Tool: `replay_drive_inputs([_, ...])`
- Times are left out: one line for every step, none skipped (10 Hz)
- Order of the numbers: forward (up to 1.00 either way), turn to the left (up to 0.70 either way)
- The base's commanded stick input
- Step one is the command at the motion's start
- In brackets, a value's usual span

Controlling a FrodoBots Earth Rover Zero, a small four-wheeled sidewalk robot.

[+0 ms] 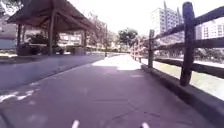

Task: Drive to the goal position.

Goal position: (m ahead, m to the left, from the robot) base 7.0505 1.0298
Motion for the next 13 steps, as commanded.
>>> replay_drive_inputs([1.00, -0.10])
replay_drive_inputs([1.00, -0.33])
replay_drive_inputs([1.00, -0.40])
replay_drive_inputs([1.00, -0.37])
replay_drive_inputs([1.00, -0.16])
replay_drive_inputs([1.00, 0.00])
replay_drive_inputs([1.00, 0.00])
replay_drive_inputs([1.00, 0.00])
replay_drive_inputs([1.00, 0.00])
replay_drive_inputs([1.00, 0.00])
replay_drive_inputs([1.00, 0.00])
replay_drive_inputs([1.00, 0.00])
replay_drive_inputs([1.00, 0.00])
